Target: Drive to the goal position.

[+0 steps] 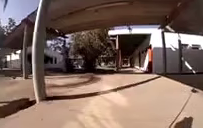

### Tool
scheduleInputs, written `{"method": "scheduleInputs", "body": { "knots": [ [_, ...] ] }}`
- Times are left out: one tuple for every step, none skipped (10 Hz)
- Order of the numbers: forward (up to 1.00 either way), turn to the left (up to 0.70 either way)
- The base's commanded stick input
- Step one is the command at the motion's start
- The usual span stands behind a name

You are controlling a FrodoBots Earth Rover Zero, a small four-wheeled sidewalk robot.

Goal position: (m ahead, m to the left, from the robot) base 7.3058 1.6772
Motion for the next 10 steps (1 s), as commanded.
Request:
{"method": "scheduleInputs", "body": {
  "knots": [
    [0.50, 0.00],
    [0.50, 0.00],
    [0.50, 0.00],
    [0.50, 0.00],
    [0.50, 0.00],
    [0.50, 0.00],
    [0.50, 0.00],
    [0.50, 0.00],
    [0.50, 0.00],
    [0.50, 0.00]
  ]
}}
